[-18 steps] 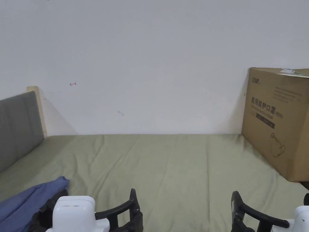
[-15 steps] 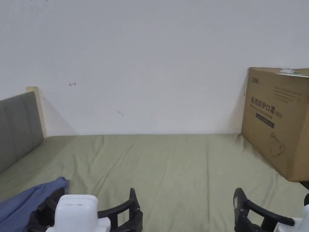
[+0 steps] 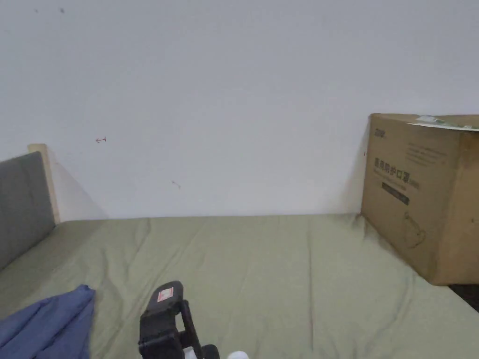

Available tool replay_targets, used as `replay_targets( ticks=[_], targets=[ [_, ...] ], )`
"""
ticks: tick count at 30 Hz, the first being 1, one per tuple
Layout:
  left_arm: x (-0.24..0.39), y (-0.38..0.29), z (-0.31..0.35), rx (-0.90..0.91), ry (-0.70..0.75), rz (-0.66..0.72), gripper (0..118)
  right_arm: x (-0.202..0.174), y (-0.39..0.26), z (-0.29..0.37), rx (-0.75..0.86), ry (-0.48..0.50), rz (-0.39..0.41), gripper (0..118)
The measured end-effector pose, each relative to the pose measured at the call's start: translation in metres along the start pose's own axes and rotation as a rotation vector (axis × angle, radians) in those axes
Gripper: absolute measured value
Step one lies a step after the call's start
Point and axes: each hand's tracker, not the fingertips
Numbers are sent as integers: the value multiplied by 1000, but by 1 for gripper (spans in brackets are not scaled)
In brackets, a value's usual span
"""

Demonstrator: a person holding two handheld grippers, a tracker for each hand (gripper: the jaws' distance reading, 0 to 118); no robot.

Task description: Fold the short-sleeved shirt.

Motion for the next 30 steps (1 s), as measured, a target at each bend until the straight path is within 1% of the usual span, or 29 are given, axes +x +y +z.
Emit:
replay_targets(
  ticks=[1,2,3,4,6,8,9,10,11,12,13,14,15,16,19,20,22,26,28,30],
  targets=[
    [-8,0,0,0,9,31,118,-17,2,0,-2,79,24,118],
    [-19,-2,-3,3,4,103,118,-36,3,1,-5,155,77,118],
    [-33,-1,-3,-2,-20,202,118,-58,0,3,-6,212,181,118],
    [-46,-2,-5,-18,-49,327,118,-79,-7,5,7,245,318,118],
    [-73,-10,-10,-41,-129,629,118,-114,-27,17,73,284,647,118],
    [-91,-30,-17,-80,-201,950,118,-137,-61,30,180,296,1044,118],
    [-94,-40,-18,-83,-213,1073,118,-139,-78,34,220,303,1218,118],
    [-92,-52,-17,-61,-196,1207,118,-138,-94,39,280,304,1393,118],
    [-88,-62,-10,-17,-145,1313,118,-128,-109,41,340,307,1575,118],
    [-78,-68,3,22,-49,1378,118,-116,-121,42,383,331,1720,118],
    [-71,-72,14,37,11,1425,118,-103,-133,42,451,310,1840,118],
    [-63,-71,21,28,69,1440,118,-90,-143,40,506,275,1922,118],
    [-60,-70,24,-7,110,1429,118,-80,-149,38,505,262,1982,118],
    [-61,-70,24,-45,120,1418,118,-70,-149,34,464,267,2016,118],
    [-66,-71,14,-63,57,1401,118,-57,-157,34,344,305,2042,118],
    [-69,-73,11,-63,37,1396,118,-56,-158,35,347,302,2041,118],
    [-71,-72,10,-63,46,1379,118,-52,-163,36,348,305,2032,118],
    [-67,-71,11,-79,29,1325,118,-56,-160,37,338,298,1946,118],
    [-65,-73,8,-88,-20,1318,118,-60,-156,36,336,282,1914,118],
    [-62,-73,10,-96,-11,1307,118,-62,-152,34,343,267,1899,118]
  ],
)
